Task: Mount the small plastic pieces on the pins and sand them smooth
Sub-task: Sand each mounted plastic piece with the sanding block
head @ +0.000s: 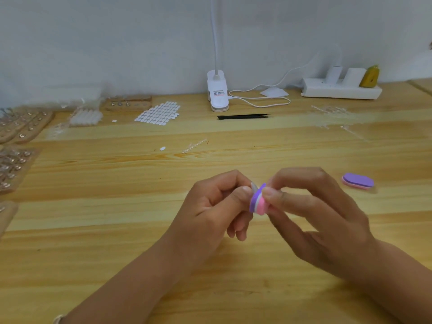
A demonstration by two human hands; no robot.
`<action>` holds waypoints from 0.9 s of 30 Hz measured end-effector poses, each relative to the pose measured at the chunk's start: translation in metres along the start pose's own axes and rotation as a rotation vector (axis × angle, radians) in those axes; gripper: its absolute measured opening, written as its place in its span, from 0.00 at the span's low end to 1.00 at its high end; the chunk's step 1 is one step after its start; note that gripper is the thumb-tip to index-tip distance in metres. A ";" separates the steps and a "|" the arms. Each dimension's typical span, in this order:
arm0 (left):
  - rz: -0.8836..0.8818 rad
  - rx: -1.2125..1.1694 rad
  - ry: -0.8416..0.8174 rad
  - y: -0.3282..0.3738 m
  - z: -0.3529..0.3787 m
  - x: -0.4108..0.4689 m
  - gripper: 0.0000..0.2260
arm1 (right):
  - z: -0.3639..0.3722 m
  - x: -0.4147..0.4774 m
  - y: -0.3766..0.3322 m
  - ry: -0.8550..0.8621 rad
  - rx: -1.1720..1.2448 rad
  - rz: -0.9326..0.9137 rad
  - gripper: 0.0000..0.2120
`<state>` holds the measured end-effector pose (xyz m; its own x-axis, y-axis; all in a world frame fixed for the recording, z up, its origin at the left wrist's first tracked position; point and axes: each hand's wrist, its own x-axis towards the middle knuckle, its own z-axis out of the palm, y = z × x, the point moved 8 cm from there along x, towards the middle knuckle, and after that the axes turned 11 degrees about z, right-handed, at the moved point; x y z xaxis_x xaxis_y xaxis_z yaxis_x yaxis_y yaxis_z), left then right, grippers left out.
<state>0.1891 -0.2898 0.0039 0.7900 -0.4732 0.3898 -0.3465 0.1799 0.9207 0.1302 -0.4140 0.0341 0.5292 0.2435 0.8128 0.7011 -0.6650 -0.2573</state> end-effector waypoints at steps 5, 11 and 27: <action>0.044 -0.059 0.017 0.003 -0.005 0.004 0.09 | -0.003 0.008 0.038 -0.031 -0.034 0.253 0.09; 0.144 0.107 0.153 0.006 -0.022 0.004 0.06 | -0.007 0.009 0.039 -0.029 0.282 0.466 0.08; 0.204 0.418 0.085 0.011 -0.013 0.004 0.03 | 0.010 0.012 0.038 -0.227 0.299 0.565 0.07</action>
<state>0.1949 -0.2785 0.0162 0.7170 -0.3892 0.5783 -0.6592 -0.1088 0.7441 0.1673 -0.4295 0.0289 0.9176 0.0799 0.3894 0.3720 -0.5179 -0.7703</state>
